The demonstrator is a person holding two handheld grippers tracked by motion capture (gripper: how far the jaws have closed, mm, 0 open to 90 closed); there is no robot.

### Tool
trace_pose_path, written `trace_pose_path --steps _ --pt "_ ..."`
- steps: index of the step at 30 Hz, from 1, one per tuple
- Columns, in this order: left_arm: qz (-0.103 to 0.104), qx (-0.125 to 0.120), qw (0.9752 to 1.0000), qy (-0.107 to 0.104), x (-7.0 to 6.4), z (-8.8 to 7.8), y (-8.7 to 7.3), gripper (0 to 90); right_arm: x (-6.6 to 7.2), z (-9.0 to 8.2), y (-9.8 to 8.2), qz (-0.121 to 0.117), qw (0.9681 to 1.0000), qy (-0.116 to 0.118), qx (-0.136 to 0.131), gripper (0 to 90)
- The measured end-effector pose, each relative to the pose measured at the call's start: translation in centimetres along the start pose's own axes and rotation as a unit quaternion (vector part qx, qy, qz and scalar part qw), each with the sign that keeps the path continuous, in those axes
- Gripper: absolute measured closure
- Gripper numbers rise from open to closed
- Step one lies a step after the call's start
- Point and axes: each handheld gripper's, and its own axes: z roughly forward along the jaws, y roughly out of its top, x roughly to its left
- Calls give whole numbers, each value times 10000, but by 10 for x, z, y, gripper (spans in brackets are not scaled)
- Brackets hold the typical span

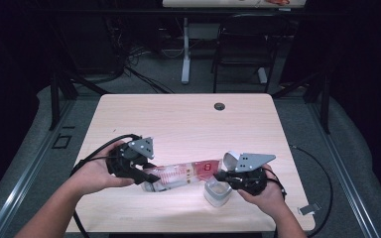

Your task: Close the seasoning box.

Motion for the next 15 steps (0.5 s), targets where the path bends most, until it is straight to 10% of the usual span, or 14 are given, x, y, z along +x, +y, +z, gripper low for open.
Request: trace_pose_path --steps 15 --pt "15 -57 10000 -16 1 -1 0 685 0 1 -1 18 10000 2 6 900"
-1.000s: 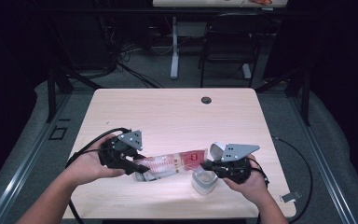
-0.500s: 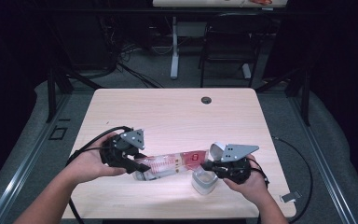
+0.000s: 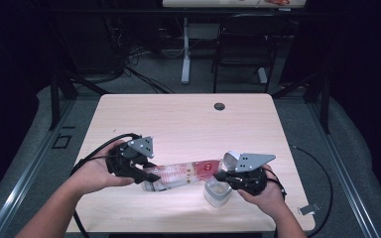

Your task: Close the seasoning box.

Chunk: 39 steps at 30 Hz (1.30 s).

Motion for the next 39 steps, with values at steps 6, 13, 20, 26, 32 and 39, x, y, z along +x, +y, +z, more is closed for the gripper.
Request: trace_pose_path --steps 6,13,20,26,32,39 --pt "-1 1 10000 -2 0 -1 1 686 0 0 0 8 10000 4 -9 900" --pt "80 127 9999 31 -1 -3 8 689 0 0 -2 6 10000 32 35 900" --pt "126 214 9997 42 -2 -6 18 692 -1 -1 -3 24 10000 7 40 900" --pt "178 248 9995 35 -3 -9 24 695 -2 -2 -4 56 10000 23 43 900" --pt "198 275 9994 27 -3 -10 27 698 -2 -1 -5 35 10000 4 89 900" --pt "213 324 9992 23 -3 -11 30 700 -1 0 -5 47 9999 22 105 900"
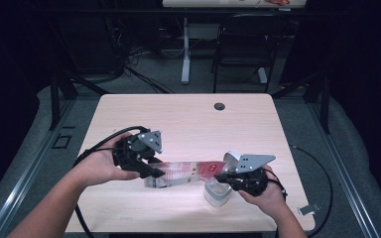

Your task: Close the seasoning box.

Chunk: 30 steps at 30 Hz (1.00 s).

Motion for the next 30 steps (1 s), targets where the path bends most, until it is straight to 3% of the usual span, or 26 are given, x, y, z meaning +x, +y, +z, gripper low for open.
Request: trace_pose_path --steps 30 --pt "100 -108 9999 25 1 -6 15 713 -1 0 -2 5 9999 -102 72 899"
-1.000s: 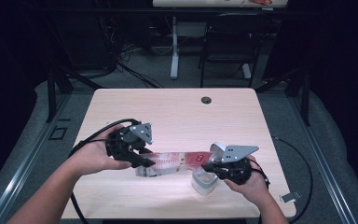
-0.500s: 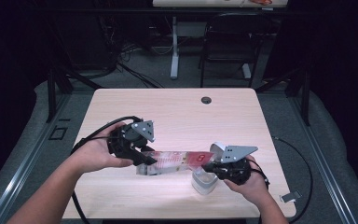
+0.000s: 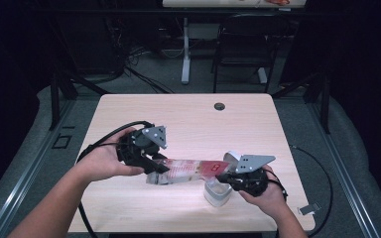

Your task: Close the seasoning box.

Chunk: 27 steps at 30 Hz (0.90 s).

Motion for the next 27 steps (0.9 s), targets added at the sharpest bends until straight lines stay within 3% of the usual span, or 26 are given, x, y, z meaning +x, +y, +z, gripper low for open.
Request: trace_pose_path --steps 27 --pt "170 -9 9999 -5 1 -6 16 717 0 -6 -2 19 10000 -45 -45 900"
